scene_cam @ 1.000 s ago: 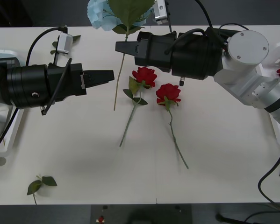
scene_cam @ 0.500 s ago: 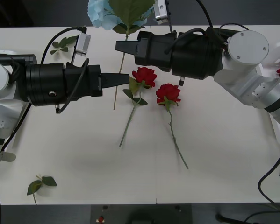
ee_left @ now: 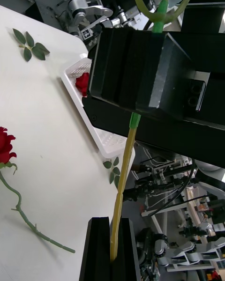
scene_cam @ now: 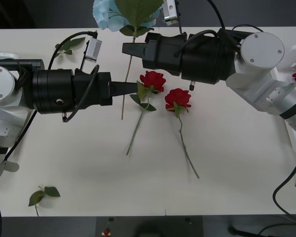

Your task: Put the red flowers into the right box and the blue flowers into the left box

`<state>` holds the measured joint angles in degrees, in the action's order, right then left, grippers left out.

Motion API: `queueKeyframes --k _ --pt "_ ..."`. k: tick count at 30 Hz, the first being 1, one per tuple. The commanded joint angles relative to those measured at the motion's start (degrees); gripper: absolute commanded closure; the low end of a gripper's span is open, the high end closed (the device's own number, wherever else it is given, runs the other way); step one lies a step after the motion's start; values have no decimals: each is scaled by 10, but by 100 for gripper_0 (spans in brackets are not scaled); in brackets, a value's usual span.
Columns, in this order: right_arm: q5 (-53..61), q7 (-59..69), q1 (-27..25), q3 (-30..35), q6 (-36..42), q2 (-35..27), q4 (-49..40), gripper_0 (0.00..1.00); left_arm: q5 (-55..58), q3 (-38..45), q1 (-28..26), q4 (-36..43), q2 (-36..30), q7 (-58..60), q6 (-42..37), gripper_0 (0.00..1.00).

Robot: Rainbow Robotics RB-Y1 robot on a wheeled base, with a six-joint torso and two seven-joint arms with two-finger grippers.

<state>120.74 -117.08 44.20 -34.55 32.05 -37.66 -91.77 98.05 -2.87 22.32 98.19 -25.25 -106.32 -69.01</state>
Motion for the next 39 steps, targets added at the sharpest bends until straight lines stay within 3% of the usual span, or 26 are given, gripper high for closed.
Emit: queueKeyframes --k 1,7,8,9,10,14,18,33,39 --pt "-2 -18 20 -3 -6 13 -11 100 3 8 18 17 -6 -21 4 100" --pt "-2 -17 23 -3 -7 13 -11 100 4 10 18 17 -6 -23 4 100" --pt "-2 -15 24 -3 -7 14 -11 91 4 11 18 17 -6 -23 4 100" --pt "-2 -14 25 -3 -11 13 -10 49 4 12 18 16 -6 -23 4 100" --pt "-2 -14 26 -3 -13 14 -5 39 4 13 18 17 -7 -23 4 100" --pt "-2 -8 29 -4 -10 14 1 15 4 15 18 17 -7 -23 4 100" --pt "-1 -3 31 -8 -10 14 2 2 4 16 18 17 -7 -23 4 100" --pt "-1 -2 32 -10 -9 9 2 0 -37 94 1 16 -34 -18 -37 100" --pt "4 41 40 -10 54 -45 2 0 -85 167 -9 17 -49 -6 -89 100"
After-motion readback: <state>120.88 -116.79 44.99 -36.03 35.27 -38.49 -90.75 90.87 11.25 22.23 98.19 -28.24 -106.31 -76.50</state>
